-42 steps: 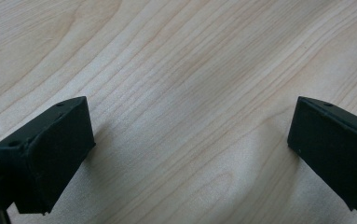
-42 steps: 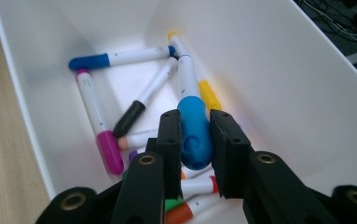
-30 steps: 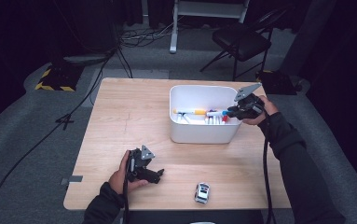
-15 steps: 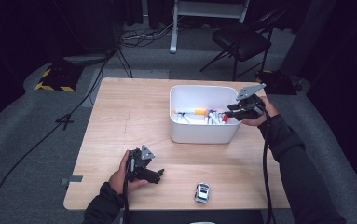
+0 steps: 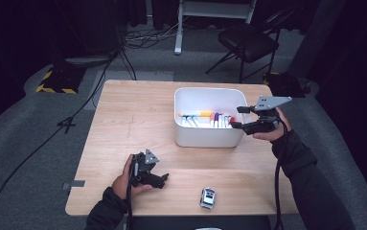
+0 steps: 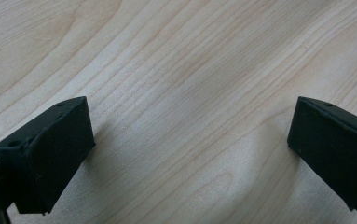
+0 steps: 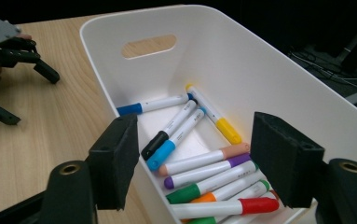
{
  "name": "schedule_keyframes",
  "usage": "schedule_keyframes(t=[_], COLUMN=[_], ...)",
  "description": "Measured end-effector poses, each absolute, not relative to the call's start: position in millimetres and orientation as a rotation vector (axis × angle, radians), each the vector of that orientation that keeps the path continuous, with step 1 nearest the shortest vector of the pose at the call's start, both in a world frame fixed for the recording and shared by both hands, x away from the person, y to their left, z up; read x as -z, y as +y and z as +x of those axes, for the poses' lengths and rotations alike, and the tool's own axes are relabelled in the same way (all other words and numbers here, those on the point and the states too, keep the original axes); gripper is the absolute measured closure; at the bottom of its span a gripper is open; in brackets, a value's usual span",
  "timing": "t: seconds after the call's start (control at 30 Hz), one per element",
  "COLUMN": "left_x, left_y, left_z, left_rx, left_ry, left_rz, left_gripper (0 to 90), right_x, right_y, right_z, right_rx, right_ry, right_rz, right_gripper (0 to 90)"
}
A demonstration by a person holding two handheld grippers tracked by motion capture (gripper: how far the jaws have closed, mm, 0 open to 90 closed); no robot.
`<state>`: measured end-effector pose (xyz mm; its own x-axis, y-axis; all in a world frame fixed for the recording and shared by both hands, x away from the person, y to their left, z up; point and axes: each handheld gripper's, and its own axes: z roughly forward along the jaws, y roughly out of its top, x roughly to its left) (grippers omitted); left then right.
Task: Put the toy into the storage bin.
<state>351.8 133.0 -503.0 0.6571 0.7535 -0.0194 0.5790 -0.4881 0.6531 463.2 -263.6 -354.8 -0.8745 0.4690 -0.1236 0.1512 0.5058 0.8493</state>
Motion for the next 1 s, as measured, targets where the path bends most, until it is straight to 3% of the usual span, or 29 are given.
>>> schedule_keyframes(t=[0.5, 1.0], left_x=[503, 503], left_y=[133, 133], left_z=[352, 352], left_rx=[-0.358, -0.358], left_ry=[1.027, 1.027], left_rz=[2.238, 2.239], left_gripper=[0.5, 0.5], right_x=[369, 444], right_y=[-268, -246], right_z=[414, 357], right_rx=[-1.443, -1.524], right_ry=[2.379, 2.595], right_rz=[0.395, 0.271], right_gripper=[24.6, 22.8])
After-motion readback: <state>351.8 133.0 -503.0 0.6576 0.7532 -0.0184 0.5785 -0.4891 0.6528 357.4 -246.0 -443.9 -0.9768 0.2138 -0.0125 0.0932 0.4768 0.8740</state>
